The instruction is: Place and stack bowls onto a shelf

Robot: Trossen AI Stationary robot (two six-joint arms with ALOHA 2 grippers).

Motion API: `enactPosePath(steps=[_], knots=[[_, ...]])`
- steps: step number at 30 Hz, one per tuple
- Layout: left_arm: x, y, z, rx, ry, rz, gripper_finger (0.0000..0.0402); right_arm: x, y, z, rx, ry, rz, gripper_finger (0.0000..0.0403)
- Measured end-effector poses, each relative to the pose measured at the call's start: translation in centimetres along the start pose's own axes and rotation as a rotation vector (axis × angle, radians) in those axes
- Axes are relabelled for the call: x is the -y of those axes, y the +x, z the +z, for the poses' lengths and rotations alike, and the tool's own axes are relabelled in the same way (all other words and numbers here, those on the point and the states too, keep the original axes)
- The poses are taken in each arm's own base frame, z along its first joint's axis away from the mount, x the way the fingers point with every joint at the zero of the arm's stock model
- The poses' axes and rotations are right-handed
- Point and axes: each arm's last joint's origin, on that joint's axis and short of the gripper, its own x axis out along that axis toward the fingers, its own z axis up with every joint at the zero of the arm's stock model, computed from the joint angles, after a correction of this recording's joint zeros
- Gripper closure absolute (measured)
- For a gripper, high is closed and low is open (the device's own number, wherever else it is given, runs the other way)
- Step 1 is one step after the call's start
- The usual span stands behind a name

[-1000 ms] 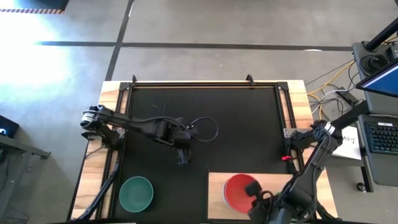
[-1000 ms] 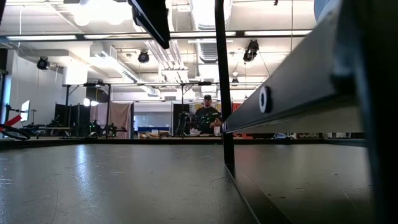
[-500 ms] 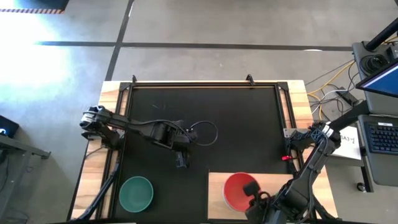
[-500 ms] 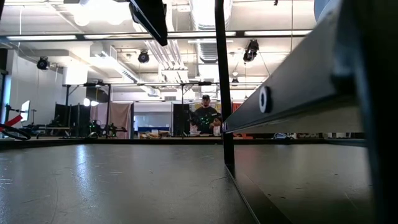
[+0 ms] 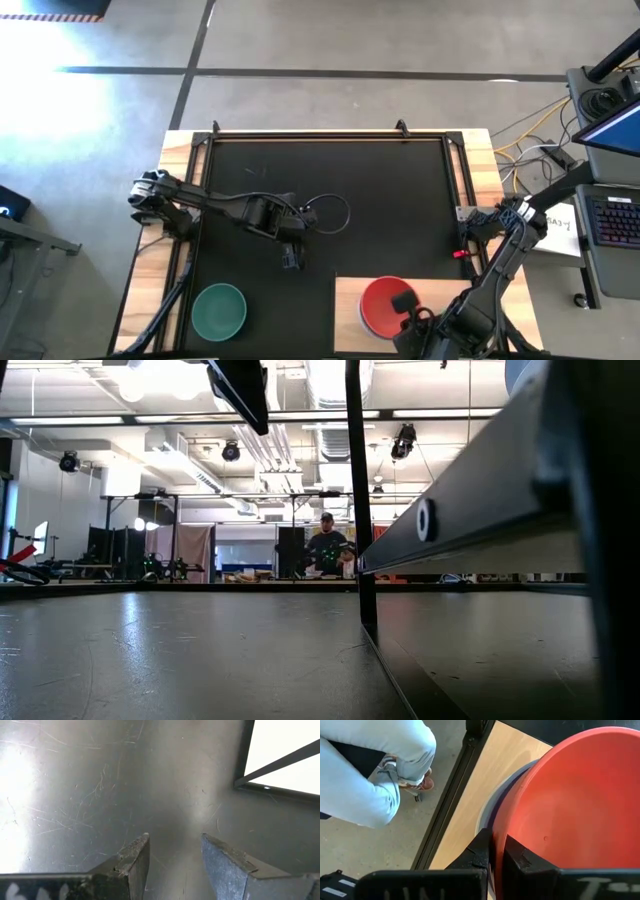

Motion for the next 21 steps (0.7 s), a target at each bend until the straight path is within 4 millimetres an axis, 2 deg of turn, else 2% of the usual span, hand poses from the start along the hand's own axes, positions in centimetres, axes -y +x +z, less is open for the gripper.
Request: enactPosePath(steps=[4, 12, 16, 21], knots=[[0.0, 0.0, 0.0, 0.002, -0.001, 0.0, 0.0242, 0.0, 0.0, 0.0, 0.0, -0.003, 0.0, 0.0382], [0.0, 0.0, 0.0, 0.007, -0.004, 0.014, 0.0242, 0.1, -0.2, 0.0, 0.006, -0.026, 0.001, 0.0313], [0.0, 0.0, -0.1, -0.006, -0.037, 0.019, 0.0242, 0.3, -1.3, 0.0, 0.028, -0.009, 0.014, 0.0287], [0.6, -0.2, -0.6, -0.024, -0.091, 0.019, 0.0242, 0.7, -3.3, 0.2, 0.085, 0.004, 0.037, 0.0273]])
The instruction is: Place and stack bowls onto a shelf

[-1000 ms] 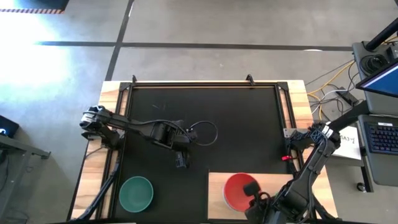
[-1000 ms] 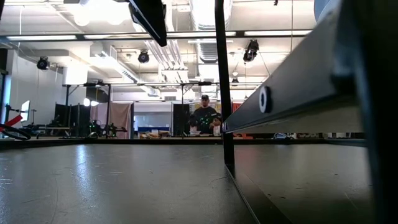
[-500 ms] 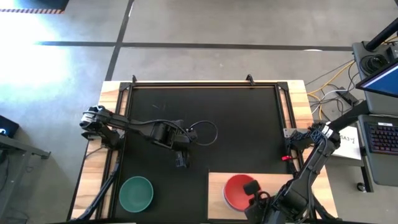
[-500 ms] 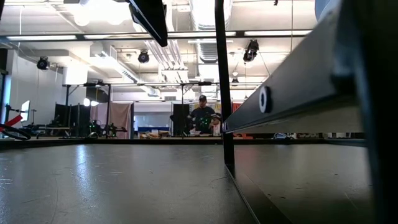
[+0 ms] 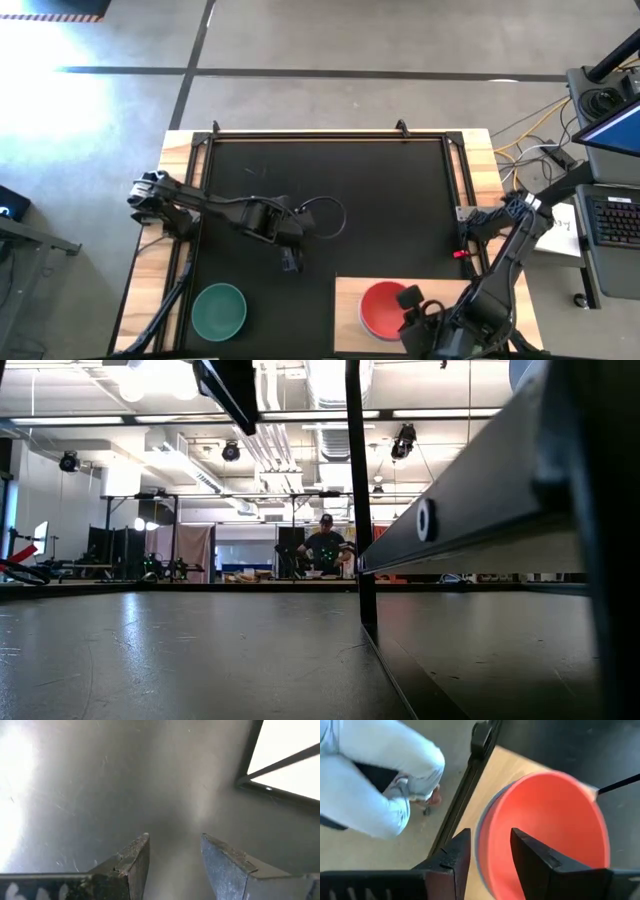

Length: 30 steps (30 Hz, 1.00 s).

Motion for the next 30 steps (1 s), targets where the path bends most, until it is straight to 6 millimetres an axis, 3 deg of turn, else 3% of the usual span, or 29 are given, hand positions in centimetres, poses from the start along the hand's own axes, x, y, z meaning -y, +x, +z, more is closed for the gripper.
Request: enactPosePath(steps=[4, 10, 19, 30], knots=[[1.6, -0.4, -1.4, -0.034, -0.026, -0.002, 0.0242, 0.4, -0.3, 0.0, 0.041, 0.023, -0.08, 0.0277], [4.5, -1.3, -4.5, -0.094, -0.096, 0.004, 0.0242, 0.7, 1.0, -1.0, 0.001, 0.017, -0.164, 0.0293], [8.2, -3.4, -8.5, -0.196, -0.253, -0.085, 0.0242, 0.1, 2.7, -1.2, -0.01, 0.043, -0.152, 0.0303], [9.6, -4.2, -11.5, -0.246, -0.398, -0.021, 0.0242, -0.2, 3.4, -1.2, -0.012, 0.035, -0.155, 0.0303]])
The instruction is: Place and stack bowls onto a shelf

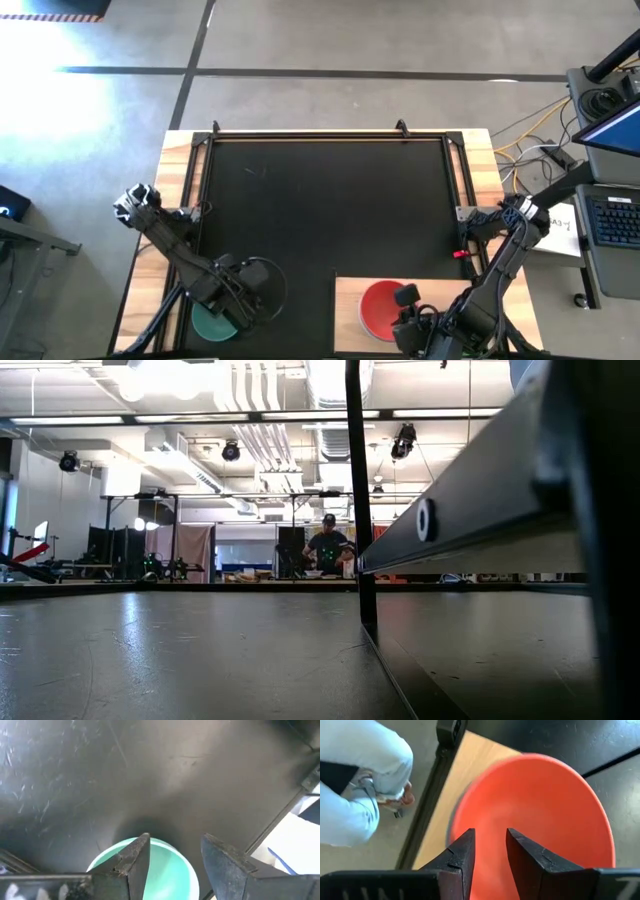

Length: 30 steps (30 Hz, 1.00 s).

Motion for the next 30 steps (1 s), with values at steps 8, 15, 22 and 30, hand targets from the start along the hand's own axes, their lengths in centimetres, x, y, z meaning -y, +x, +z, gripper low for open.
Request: enactPosePath(steps=[8, 15, 22, 30], knots=[[-0.3, 1.9, -1.9, -0.113, -0.131, 0.045, 0.0242, 0.5, -0.8, -0.3, -0.017, -0.009, -0.02, 0.0298], [0.9, 4.6, -3.2, -0.207, -0.255, -0.097, 0.0247, 0.8, -0.9, -0.4, -0.029, -0.062, -0.027, 0.0303], [0.2, 6.9, -4.3, -0.217, -0.329, -0.046, 0.0255, 0.8, -0.9, -0.4, -0.028, -0.083, -0.03, 0.0295], [-0.7, 9.5, -4.8, -0.215, -0.362, -0.035, 0.0261, 0.8, -0.9, -0.5, -0.032, -0.096, -0.036, 0.0299]])
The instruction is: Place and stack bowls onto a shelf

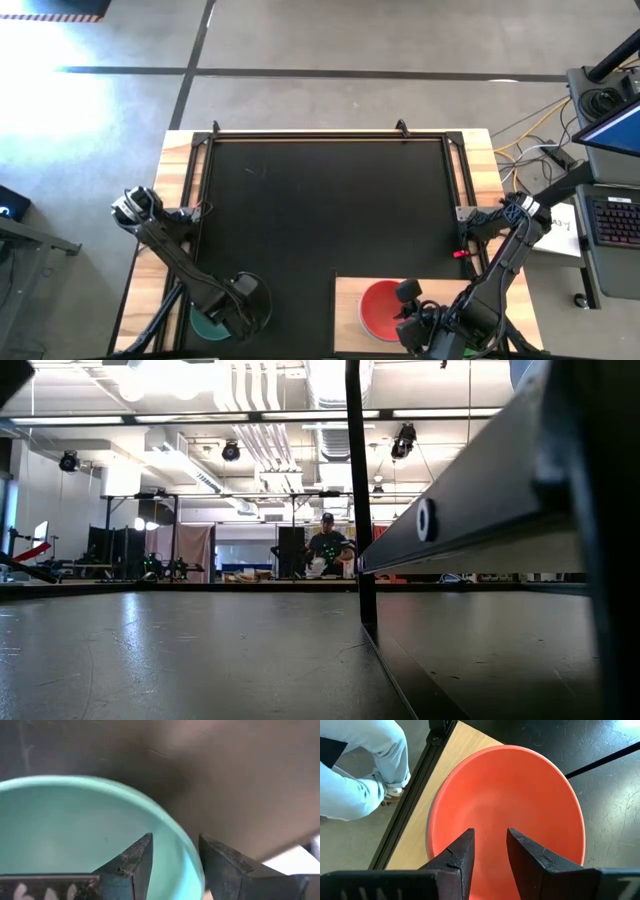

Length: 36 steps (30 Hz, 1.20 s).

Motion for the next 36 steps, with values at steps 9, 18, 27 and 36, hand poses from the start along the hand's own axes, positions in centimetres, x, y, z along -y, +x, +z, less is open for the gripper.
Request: enactPosePath(steps=[9, 18, 27, 36], knots=[[-1.5, 1.7, 0.5, 0.015, 0.04, 0.075, 0.0324, 0.0, 0.0, 0.0, 0.002, -0.003, 0.001, 0.0296], [-1.2, 1.1, 0.5, 0.008, 0.184, 0.071, 0.0394, 0.0, 0.0, 0.0, 0.001, -0.019, 0.001, 0.0304], [1.2, -2.4, 1.6, 0.146, 0.536, 0.012, 0.0401, 0.3, 0.0, 0.1, -0.003, -0.044, -0.005, 0.0305], [3.1, -6.6, 3.6, 0.431, 1.028, 0.102, 0.0401, 1.1, -1.0, 1.2, 0.029, -0.137, -0.009, 0.0305]])
